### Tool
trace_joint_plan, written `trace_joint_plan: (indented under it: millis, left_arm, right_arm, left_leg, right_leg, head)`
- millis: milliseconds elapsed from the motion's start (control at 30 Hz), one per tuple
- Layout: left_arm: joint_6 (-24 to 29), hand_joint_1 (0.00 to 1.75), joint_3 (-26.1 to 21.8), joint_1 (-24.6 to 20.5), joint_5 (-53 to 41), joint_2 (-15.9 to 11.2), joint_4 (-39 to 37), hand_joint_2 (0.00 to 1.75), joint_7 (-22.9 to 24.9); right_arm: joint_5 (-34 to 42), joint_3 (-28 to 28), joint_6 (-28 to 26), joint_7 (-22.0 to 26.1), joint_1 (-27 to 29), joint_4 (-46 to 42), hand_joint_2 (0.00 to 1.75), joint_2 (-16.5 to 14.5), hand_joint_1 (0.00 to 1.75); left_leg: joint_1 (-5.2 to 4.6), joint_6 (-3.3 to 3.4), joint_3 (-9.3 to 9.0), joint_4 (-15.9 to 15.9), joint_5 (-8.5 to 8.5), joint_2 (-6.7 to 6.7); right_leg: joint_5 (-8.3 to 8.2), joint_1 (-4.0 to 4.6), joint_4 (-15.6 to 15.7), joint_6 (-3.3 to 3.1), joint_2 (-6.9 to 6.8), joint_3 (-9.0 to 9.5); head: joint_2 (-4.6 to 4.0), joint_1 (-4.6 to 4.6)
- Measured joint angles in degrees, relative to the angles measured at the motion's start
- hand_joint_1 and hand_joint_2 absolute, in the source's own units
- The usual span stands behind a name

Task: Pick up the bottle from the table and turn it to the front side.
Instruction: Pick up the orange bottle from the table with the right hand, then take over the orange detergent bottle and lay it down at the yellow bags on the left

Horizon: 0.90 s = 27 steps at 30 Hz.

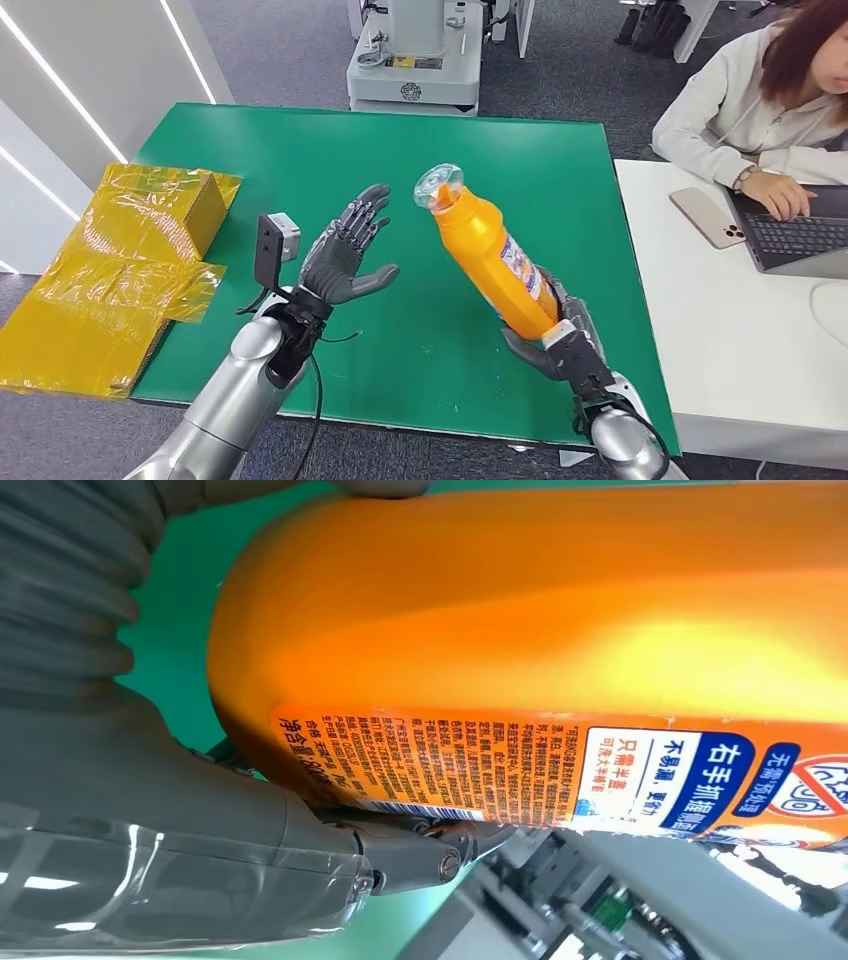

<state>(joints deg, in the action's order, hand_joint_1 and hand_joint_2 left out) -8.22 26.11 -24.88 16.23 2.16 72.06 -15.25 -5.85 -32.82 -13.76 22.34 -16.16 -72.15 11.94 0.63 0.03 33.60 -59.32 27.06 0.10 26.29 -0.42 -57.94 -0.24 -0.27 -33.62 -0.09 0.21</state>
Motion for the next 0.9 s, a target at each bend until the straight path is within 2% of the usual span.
trace_joint_plan:
  millis: [133, 300, 467, 700, 900]
  left_arm:
    - [-0.8, 0.0, -0.2, -1.8, 2.1, 0.0, -1.5, 1.75, 1.7]
    - [-0.5, 0.0, -0.4, -3.8, 2.2, 0.1, -3.6, 1.75, 2.0]
    - [0.3, 0.0, -0.3, -7.7, 2.4, 1.0, -6.5, 1.75, 2.3]
    - [-1.7, 0.0, 0.7, -10.8, 5.8, 1.8, -8.9, 1.75, 3.4]
    - [-2.6, 0.0, 1.7, -11.6, 8.5, 1.8, -9.1, 1.75, 4.4]
  right_arm:
    - [-1.6, -2.2, -0.3, -1.5, -2.3, 0.9, 1.75, -2.3, 1.75]
    - [-2.9, -3.5, -0.1, -2.9, -3.8, 1.9, 1.75, -3.7, 1.75]
    - [-3.1, -3.9, 1.0, -3.2, -5.6, 3.7, 1.75, -5.2, 1.75]
    - [-3.5, -3.7, 1.0, -3.4, -6.5, 6.0, 1.75, -5.9, 1.75]
    - [-4.3, -3.1, 0.1, -3.0, -6.4, 6.2, 1.75, -6.3, 1.75]
  left_leg:
    - [0.01, 0.0, 0.03, 0.0, 0.0, -0.02]
    - [0.0, 0.0, 0.1, 0.0, 0.01, -0.02]
    - [-0.01, 0.0, 0.1, 0.0, 0.0, -0.03]
    - [0.0, 0.0, 0.12, -0.1, 0.01, -0.02]
    - [0.0, 0.0, 0.13, -0.1, 0.01, -0.01]
  right_leg:
    - [0.02, 0.01, 0.0, 0.0, -0.03, -0.03]
    - [0.03, 0.0, 0.0, 0.02, -0.03, -0.06]
    - [0.01, 0.0, 0.0, 0.02, -0.04, -0.07]
    - [0.0, 0.0, 0.0, 0.01, -0.02, -0.09]
    - [0.01, 0.0, 0.0, 0.01, 0.0, -0.12]
  head:
    - [0.0, -0.01]
    - [0.0, 0.0]
    - [0.0, 0.0]
    - [0.0, 0.01]
    - [0.0, -0.01]
